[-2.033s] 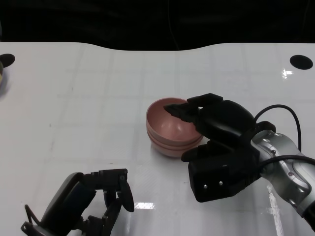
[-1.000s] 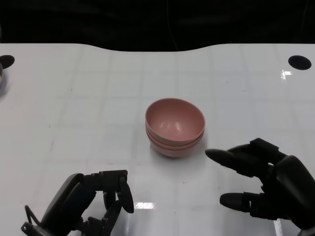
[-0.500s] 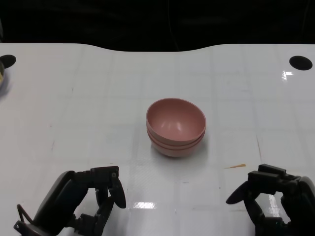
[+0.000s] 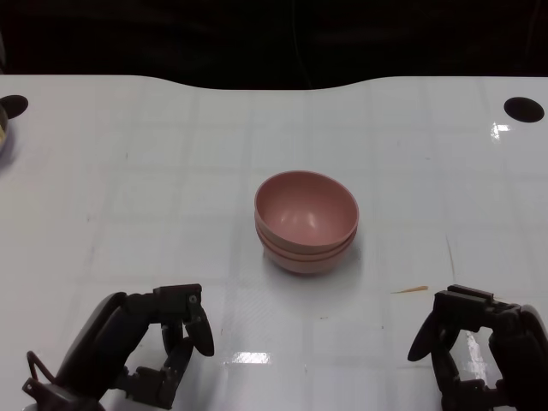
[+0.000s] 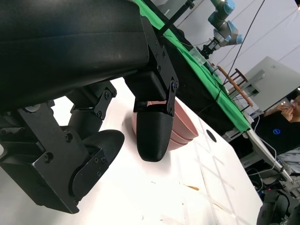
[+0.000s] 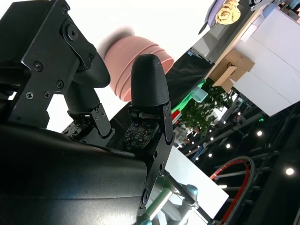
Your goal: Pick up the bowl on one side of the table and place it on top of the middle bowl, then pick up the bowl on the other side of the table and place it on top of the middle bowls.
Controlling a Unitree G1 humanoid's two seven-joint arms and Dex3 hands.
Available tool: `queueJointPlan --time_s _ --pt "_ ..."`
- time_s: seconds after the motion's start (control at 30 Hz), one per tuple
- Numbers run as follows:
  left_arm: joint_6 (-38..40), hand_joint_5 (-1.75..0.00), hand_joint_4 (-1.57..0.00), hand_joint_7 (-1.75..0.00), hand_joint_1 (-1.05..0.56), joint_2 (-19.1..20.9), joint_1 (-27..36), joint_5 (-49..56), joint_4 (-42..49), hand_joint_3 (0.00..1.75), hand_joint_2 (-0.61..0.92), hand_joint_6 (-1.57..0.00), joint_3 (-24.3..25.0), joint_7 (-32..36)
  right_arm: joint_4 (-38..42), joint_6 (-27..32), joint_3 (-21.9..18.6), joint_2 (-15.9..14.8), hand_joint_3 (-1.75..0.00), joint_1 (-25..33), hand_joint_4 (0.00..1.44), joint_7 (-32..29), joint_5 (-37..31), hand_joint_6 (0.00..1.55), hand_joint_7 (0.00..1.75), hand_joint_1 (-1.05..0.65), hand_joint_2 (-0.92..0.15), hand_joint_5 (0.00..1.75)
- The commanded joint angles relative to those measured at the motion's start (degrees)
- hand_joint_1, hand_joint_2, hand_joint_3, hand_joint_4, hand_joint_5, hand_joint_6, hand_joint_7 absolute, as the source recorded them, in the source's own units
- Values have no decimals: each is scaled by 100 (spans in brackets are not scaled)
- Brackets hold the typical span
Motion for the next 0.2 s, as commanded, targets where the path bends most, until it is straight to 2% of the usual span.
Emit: queueJointPlan --time_s 0.03,0.2 --pt "-120 -169 -90 -142 -1 131 -23 -116 123 163 19 -91 41 -100 113 -95 -87 29 -175 -74 97 -46 23 94 141 23 -1 168" --pt "-190 -169 -91 -141 -2 163 -47 -33 178 163 17 -92 70 -52 128 -60 -72 65 -175 -93 97 96 181 94 141 25 -1 167"
